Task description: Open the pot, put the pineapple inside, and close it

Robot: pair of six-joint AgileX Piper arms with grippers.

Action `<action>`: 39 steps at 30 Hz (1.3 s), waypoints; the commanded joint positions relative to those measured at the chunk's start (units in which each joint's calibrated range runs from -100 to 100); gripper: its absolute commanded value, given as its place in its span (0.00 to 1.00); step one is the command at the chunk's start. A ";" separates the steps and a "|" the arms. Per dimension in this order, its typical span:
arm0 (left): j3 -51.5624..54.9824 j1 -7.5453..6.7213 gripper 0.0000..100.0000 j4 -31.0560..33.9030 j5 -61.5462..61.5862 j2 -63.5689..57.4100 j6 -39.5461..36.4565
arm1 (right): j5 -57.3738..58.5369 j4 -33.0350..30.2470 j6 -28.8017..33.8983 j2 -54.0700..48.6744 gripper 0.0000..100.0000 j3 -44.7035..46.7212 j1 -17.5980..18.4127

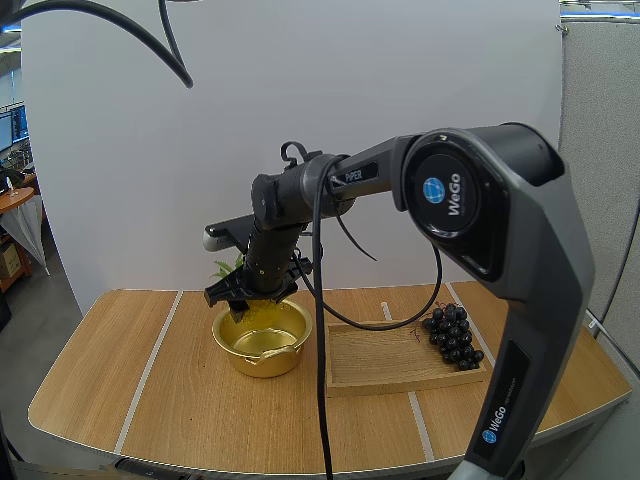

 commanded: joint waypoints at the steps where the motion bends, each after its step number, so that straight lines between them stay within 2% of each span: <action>1: -0.42 -0.11 0.00 -0.05 -2.08 0.02 -0.65 | -0.33 -1.16 -0.01 1.98 0.00 -0.51 -0.01; 9: -0.42 -0.11 0.00 -0.05 -2.08 0.02 -0.65 | 1.60 -1.81 -0.01 5.09 0.00 -0.51 -0.01; 18: -0.42 -0.11 0.00 -0.05 -2.08 0.02 -0.65 | 1.60 -6.36 2.41 6.91 0.00 -0.51 -0.01; 34: -0.42 -0.11 0.00 -0.05 -2.08 0.02 -0.65 | 2.76 -6.12 2.61 9.34 0.00 -0.38 -0.01; 36: -0.42 -0.11 0.00 -0.05 -2.08 0.02 -0.65 | 2.99 -6.12 2.61 9.44 0.19 -0.38 -0.01; 39: -0.42 -0.11 0.00 -0.05 -2.08 0.02 -0.65 | 2.99 -6.12 2.61 9.44 0.56 -0.38 -0.01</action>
